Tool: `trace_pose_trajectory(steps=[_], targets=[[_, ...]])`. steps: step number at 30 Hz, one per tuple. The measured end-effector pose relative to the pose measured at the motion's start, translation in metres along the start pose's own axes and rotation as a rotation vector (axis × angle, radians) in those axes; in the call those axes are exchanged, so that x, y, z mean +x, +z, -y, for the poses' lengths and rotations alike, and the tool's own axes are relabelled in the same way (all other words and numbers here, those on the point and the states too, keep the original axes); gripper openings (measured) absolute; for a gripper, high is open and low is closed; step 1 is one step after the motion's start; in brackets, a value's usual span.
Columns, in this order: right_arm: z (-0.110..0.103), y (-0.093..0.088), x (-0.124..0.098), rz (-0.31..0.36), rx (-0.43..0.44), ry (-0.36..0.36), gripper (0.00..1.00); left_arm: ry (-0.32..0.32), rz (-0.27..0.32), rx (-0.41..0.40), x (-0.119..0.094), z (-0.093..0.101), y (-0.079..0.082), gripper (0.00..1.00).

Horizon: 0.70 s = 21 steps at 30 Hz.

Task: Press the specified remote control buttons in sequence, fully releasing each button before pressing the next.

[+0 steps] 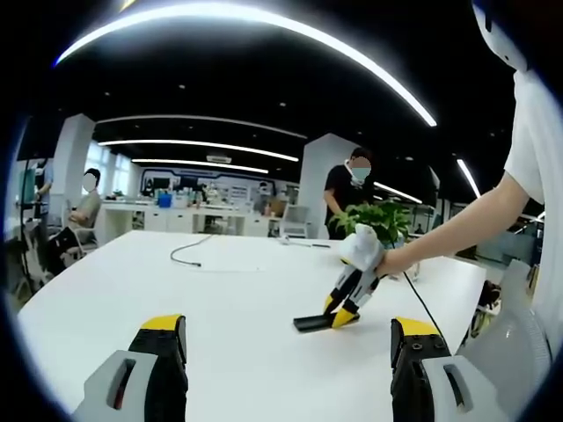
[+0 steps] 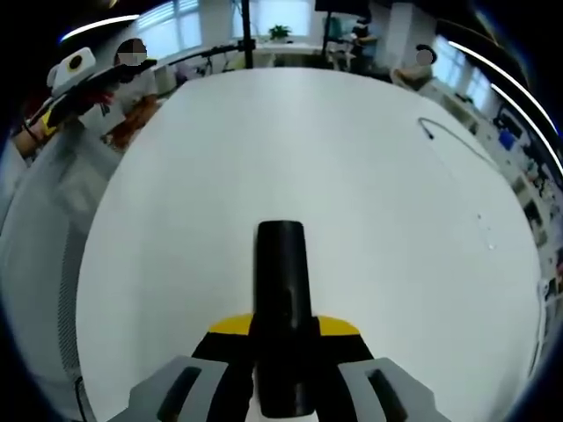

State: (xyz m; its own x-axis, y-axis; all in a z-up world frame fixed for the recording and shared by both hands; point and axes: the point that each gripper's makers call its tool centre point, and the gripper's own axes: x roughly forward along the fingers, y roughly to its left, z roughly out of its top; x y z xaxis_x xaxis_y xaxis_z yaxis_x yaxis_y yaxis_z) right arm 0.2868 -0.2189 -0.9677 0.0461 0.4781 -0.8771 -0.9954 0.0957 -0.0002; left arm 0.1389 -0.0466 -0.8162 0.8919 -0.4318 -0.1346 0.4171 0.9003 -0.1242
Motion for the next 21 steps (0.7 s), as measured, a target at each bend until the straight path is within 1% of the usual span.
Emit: trace_pose_trajectory(steps=[1,2,4,6,7,8,9,10,11,12,13,15,16,18,19,20,21], targets=[[0.000,0.000,0.000,0.005,0.015,0.000,0.23,-0.001,0.000,0.000,0.000,0.000,0.000,1.00],[-0.002,0.002,0.000,0.031,0.085,0.008,0.24,-0.001,-0.001,-0.001,0.000,0.000,0.000,1.00],[-0.001,0.006,-0.001,0.078,0.171,0.018,0.27,0.001,-0.003,-0.001,0.000,0.000,0.000,1.00],[-0.001,0.009,-0.002,0.128,0.250,0.006,0.35,0.002,-0.003,0.000,0.000,0.000,0.000,1.00],[0.000,0.009,-0.002,0.137,0.282,-0.007,0.41,0.002,-0.005,0.000,0.000,0.000,-0.001,1.00],[0.000,0.010,-0.003,0.151,0.316,-0.024,0.45,0.002,-0.006,0.001,0.000,-0.001,-0.001,1.00],[0.002,0.014,-0.005,0.192,0.345,-0.053,0.49,0.002,-0.008,0.001,0.000,-0.001,-0.001,1.00],[0.004,0.016,-0.007,0.211,0.361,-0.075,0.52,0.002,-0.010,0.001,0.000,0.000,-0.002,1.00],[0.006,0.016,-0.010,0.225,0.393,-0.114,0.55,0.001,-0.013,0.000,0.001,0.000,-0.002,1.00],[0.010,0.016,-0.012,0.240,0.399,-0.152,0.60,-0.003,-0.018,-0.003,0.001,0.000,-0.003,1.00],[0.015,0.016,-0.016,0.258,0.406,-0.206,0.66,-0.003,-0.018,-0.002,0.001,0.000,-0.003,1.00],[0.019,0.018,-0.021,0.294,0.430,-0.256,0.77,-0.003,-0.024,-0.005,0.001,0.000,-0.004,1.00],[0.021,0.019,-0.024,0.318,0.445,-0.279,0.85,-0.003,-0.023,-0.006,0.001,0.000,-0.004,1.00],[0.020,0.022,-0.029,0.370,0.492,-0.307,0.96,-0.002,-0.022,-0.007,0.001,-0.001,-0.004,1.00],[0.021,0.022,-0.030,0.385,0.506,-0.317,0.99,-0.001,-0.023,-0.009,0.001,-0.001,-0.004,1.00],[0.019,0.022,-0.033,0.397,0.507,-0.325,0.99,-0.002,-0.024,-0.009,0.001,-0.001,-0.004,1.00],[0.022,0.023,-0.037,0.420,0.522,-0.356,0.99,-0.001,-0.026,-0.006,0.001,-0.001,-0.005,1.00]])
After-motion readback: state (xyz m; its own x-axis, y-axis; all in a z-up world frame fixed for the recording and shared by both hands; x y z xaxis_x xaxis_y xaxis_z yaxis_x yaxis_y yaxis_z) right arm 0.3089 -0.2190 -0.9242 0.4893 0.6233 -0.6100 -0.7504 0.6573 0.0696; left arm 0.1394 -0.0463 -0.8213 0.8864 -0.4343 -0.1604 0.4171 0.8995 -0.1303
